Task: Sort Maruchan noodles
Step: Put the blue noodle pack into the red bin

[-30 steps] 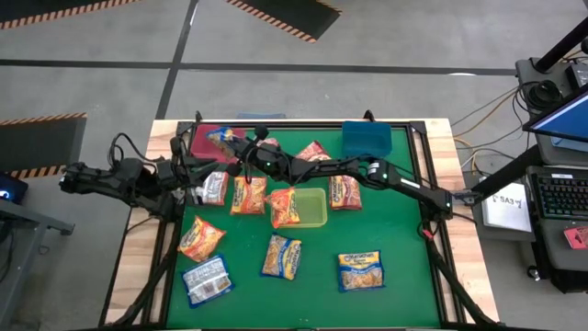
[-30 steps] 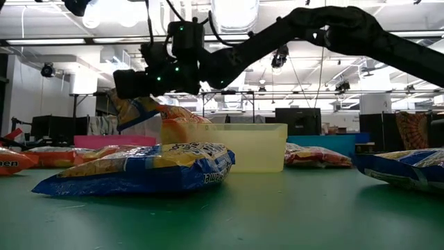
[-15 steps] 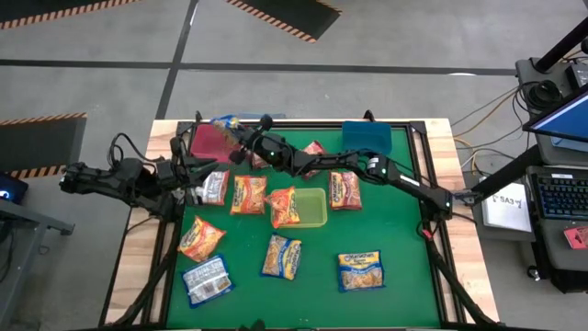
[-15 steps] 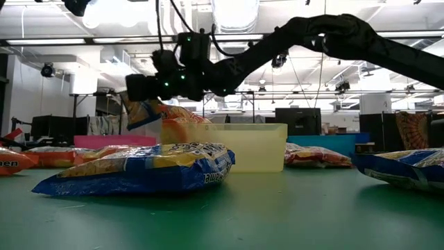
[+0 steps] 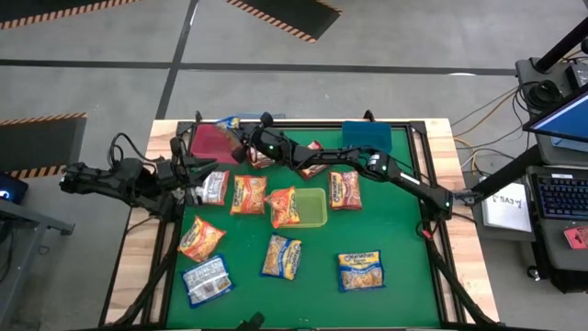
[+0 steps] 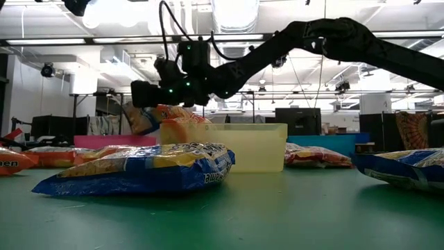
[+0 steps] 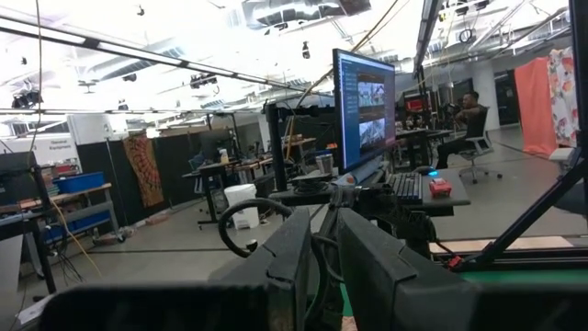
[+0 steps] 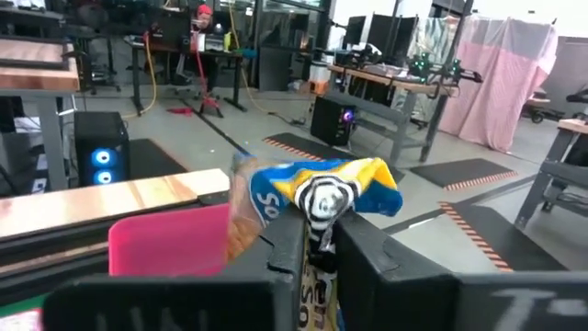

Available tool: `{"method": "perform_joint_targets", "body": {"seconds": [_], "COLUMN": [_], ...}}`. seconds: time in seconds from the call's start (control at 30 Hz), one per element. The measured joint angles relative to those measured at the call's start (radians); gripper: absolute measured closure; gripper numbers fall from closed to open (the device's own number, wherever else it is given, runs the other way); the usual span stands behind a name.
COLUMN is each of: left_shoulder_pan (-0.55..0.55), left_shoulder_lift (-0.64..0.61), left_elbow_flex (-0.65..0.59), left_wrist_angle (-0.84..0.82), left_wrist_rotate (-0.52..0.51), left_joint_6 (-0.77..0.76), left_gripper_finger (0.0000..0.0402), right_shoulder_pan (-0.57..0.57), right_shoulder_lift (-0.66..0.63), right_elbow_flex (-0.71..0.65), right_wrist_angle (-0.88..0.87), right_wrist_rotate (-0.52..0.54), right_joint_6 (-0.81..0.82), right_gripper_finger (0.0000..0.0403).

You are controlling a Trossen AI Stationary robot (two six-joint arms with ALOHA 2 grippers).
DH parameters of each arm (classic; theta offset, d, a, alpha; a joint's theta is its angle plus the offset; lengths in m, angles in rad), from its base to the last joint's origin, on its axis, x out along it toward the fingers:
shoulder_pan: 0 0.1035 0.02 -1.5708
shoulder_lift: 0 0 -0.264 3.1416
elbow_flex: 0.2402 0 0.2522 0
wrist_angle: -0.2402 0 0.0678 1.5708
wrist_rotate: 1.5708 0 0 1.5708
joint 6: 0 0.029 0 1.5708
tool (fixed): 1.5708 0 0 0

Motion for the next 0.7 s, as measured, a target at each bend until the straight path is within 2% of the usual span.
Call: {"method": "perform_joint_targets", "body": {"seconds": [0.13, 0.33, 0.7], "left_shoulder_pan": [0.0, 0.0, 0.0], "left_shoulder_lift": [0.0, 0.0, 0.0], "left_elbow_flex": [0.0, 0.0, 0.0], "left_wrist_angle": [0.0, 0.0, -0.001], "left_wrist_rotate": [0.0, 0.0, 0.0], "left_joint_6": [0.0, 0.0, 0.0], "left_gripper_finger": [0.0359, 0.0359, 0.0359], "right_shoulder_pan": [0.003, 0.003, 0.003], "right_shoulder_lift": [0.0, 0.0, -0.007], "right_elbow_flex": [0.0, 0.0, 0.0], "right_wrist_angle": [-0.02, -0.051, -0.055], "right_wrist_rotate": [-0.006, -0.096, -0.095], "right_joint_6": [-0.004, -0.004, -0.003], "right_gripper_finger": [0.0328, 0.0301, 0.0313]}}
